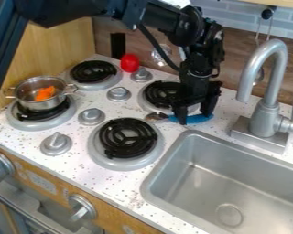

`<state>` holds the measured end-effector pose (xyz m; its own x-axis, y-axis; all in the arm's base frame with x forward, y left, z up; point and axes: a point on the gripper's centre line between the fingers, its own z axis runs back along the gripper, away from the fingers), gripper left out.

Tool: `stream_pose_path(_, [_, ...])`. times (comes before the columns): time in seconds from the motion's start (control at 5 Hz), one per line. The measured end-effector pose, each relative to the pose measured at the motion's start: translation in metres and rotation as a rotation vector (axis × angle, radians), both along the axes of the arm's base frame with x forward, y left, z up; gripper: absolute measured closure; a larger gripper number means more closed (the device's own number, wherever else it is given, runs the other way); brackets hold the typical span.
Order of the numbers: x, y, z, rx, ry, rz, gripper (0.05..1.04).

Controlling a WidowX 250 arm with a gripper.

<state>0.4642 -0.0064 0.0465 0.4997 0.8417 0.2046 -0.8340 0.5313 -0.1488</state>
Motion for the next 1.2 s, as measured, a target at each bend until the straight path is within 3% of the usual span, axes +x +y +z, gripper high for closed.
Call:
stream_pose_path(0.2, [-0.003,-0.001,-0.016,-0.007,0.031,0.001,0.082])
stream_pose_path(0.6, [-0.011,0.005,-0.014,-0.082,0.032,0.162,0.083])
stream_pose_path(1.0, [-0.004,0.001,0.009,-0.161,-0.038,0.204,0.083])
stream_pose_path(1.2, [0.002,0.004,0.036,-0.165,-0.120,0.259,0.083])
